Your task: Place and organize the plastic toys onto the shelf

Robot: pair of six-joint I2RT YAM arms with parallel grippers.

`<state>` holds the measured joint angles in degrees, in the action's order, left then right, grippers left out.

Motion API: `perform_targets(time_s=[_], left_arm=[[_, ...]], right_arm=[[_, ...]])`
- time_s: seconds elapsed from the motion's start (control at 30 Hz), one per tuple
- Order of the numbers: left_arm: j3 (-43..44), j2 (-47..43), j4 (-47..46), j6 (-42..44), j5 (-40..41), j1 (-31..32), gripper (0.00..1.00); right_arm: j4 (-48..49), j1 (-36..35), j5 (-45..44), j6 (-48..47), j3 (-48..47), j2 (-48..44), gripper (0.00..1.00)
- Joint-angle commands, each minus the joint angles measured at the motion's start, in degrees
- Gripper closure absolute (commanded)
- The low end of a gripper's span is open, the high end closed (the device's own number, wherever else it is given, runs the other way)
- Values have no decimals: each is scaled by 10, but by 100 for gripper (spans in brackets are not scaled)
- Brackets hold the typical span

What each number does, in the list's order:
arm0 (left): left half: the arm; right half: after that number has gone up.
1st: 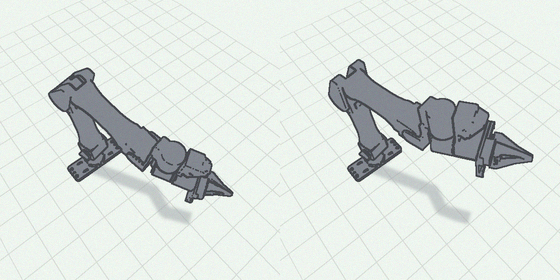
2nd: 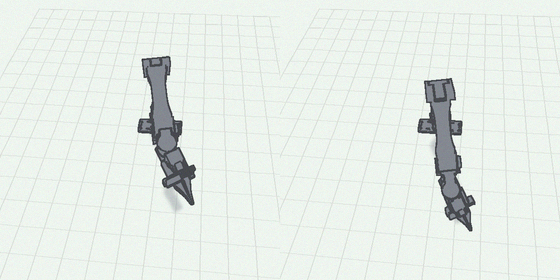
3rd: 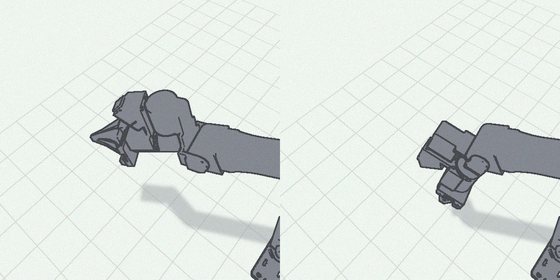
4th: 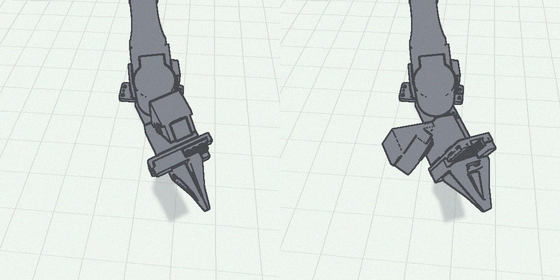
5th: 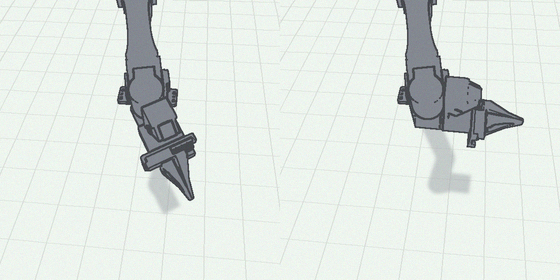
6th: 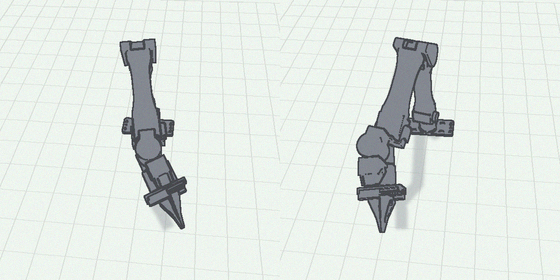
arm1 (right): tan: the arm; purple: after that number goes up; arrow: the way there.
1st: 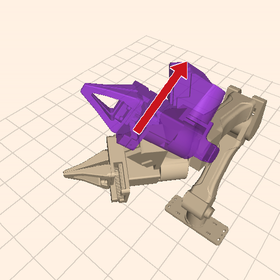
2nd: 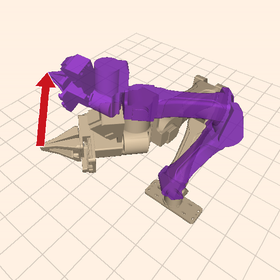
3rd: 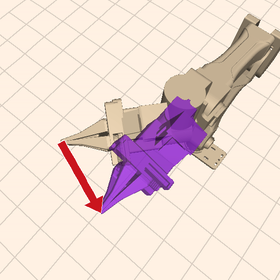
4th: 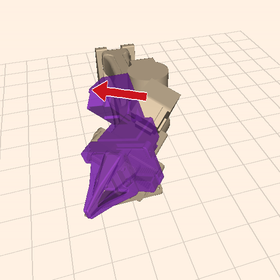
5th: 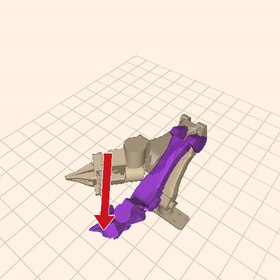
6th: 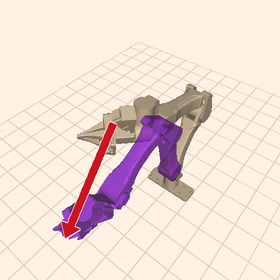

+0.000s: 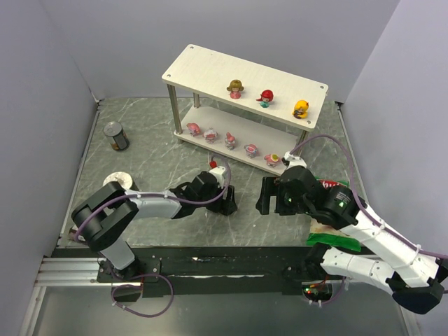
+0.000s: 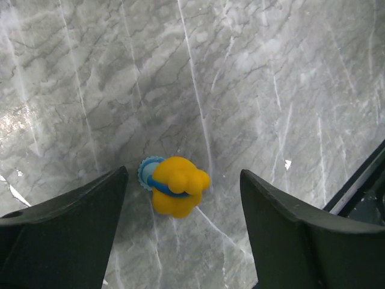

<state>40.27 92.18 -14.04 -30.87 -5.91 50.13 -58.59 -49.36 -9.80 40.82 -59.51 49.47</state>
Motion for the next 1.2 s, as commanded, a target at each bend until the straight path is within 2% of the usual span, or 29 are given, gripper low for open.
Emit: perform_targets(time_s=[0.0, 0.27, 0.53, 0.63, 0.77, 1.0, 1.17], left_arm=[[23, 15, -26, 4, 10, 4, 22], [27, 21, -14, 4, 26, 3, 32], [31, 27, -5, 1, 36, 3, 60], [31, 22, -1, 1, 46, 4, 74], [42, 13, 16, -6, 57, 3, 97], [109, -9, 122, -10, 95, 3, 99], [185, -23, 244, -18, 135, 3, 99]], right_arm=[[-11, 7, -12, -5, -31, -9, 3], [-7, 9, -9, -7, -25, -11, 3], [-6, 13, -11, -12, -27, -10, 4], [-6, 15, -12, -9, -25, -11, 4], [-6, 16, -14, -4, -25, -17, 4], [-2, 16, -23, 3, -26, -25, 4], [0, 16, -30, 7, -31, -23, 4]])
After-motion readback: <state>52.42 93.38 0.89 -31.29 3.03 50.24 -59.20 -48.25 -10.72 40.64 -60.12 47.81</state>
